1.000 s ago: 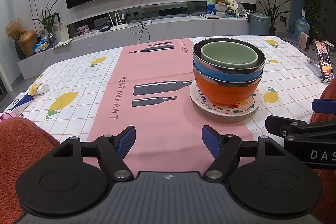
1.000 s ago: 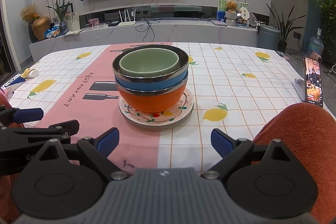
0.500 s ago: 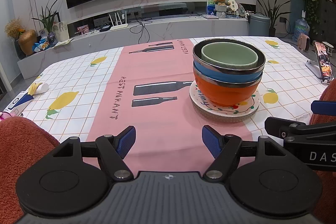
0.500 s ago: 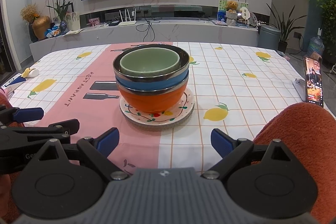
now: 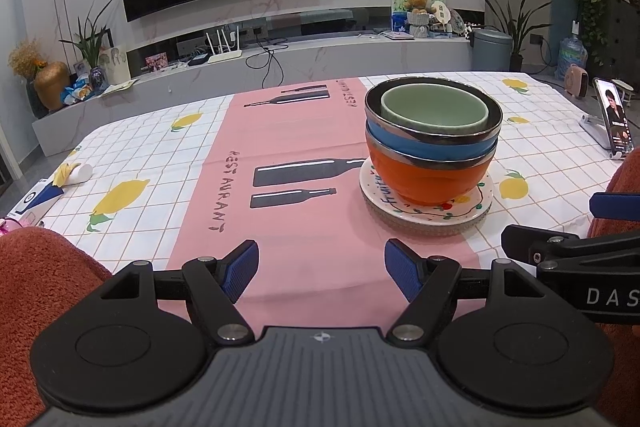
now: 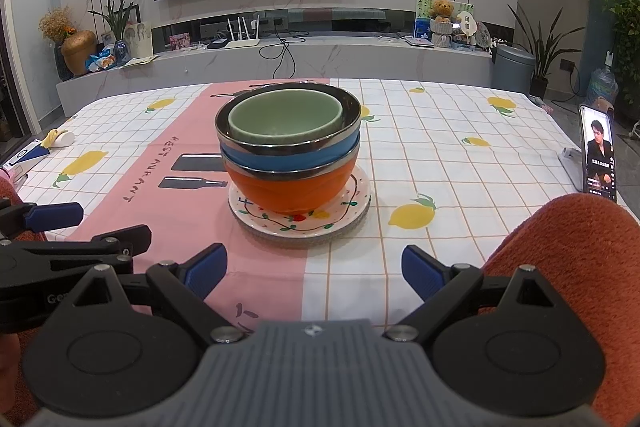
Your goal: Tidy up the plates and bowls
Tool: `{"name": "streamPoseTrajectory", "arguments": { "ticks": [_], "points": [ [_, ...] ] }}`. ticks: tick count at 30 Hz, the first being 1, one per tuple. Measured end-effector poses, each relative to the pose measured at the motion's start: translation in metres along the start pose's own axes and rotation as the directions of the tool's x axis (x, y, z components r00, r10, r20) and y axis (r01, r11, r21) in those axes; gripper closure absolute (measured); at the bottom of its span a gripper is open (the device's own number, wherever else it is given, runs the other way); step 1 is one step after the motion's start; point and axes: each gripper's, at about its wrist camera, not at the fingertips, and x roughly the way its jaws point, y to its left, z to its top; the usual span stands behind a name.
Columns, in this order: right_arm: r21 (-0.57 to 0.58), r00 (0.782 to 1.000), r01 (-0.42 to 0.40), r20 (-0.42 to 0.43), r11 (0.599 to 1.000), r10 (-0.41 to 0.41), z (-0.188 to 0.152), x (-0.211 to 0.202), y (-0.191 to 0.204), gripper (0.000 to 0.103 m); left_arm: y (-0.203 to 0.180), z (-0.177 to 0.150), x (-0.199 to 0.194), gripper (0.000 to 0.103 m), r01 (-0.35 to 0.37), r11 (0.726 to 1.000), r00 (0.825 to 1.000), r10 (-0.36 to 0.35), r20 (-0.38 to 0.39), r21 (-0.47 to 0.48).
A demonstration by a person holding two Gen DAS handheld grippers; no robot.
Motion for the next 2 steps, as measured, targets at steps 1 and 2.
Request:
{"name": "streamPoseTrajectory", "arguments": {
  "ticks": [1, 2],
  "points": [
    [-0.001, 1.0, 0.0, 0.0, 1.0, 0.0, 0.0003, 0.0002, -0.0003, 0.011, 0.0, -0.0001, -0.0001, 0.018, 0.0, 1.0, 1.0, 0.0, 0.0, 0.0],
    [-0.001, 1.0, 0.0, 0.0, 1.0, 0.0, 0.0004, 0.0002, -0.0003, 0.011, 0.0, -0.0001, -0.0001, 0.018, 0.0, 1.0, 1.0, 0.0, 0.0, 0.0]
  ]
}}
